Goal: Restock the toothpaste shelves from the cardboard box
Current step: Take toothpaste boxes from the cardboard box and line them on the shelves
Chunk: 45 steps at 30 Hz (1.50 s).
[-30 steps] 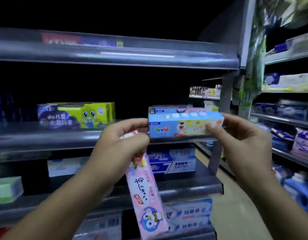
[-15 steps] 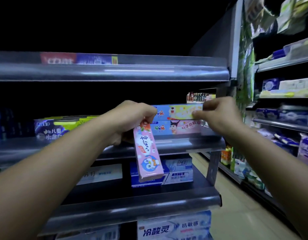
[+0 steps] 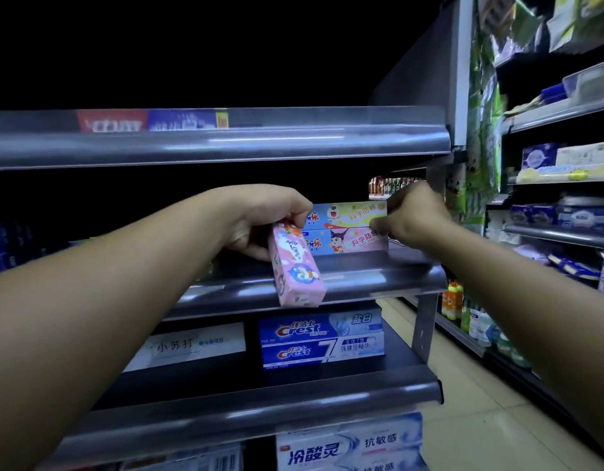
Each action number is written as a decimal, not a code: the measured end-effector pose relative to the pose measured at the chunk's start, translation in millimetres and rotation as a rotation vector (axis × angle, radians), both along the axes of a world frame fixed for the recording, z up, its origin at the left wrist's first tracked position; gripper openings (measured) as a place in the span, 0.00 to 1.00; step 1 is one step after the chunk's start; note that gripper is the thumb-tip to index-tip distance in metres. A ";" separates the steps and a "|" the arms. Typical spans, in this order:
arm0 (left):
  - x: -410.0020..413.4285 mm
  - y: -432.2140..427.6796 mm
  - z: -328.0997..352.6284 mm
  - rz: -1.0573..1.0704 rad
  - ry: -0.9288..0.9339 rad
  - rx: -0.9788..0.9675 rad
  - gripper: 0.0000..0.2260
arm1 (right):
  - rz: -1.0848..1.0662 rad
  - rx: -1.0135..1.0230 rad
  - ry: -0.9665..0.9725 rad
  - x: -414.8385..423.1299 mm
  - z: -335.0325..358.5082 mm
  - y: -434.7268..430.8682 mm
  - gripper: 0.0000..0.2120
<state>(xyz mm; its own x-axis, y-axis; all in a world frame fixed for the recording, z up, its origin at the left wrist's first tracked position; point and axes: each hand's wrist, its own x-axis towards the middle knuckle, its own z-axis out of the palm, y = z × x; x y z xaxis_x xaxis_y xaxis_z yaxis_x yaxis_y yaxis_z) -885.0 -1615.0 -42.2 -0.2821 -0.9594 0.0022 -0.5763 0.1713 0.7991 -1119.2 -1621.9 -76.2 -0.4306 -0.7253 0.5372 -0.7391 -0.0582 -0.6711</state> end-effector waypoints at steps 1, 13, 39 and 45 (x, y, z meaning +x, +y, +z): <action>-0.7 -1.7 0.7 0.007 0.005 0.007 0.03 | -0.006 0.013 -0.009 0.6 1.0 -4.1 0.20; 18.9 1.7 -8.6 0.048 0.445 -0.125 0.03 | -0.093 -0.193 0.130 5.6 -8.9 24.1 0.10; 20.5 56.5 -72.3 -0.180 0.496 -0.276 0.12 | 0.802 -0.390 -0.917 75.8 -44.9 110.2 0.20; 27.0 34.0 -39.9 -0.060 0.456 -0.472 0.16 | 0.612 -0.479 -0.794 31.6 -25.4 93.8 0.11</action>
<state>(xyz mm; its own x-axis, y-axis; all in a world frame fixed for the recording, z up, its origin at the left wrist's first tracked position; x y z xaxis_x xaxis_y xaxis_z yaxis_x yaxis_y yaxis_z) -857.9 -1581.0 -82.0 -0.2067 -0.8086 0.5509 -0.1762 0.5846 0.7919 -1087.6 -1528.1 -101.7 -0.4168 -0.7245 0.5490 0.1325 -0.6460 -0.7518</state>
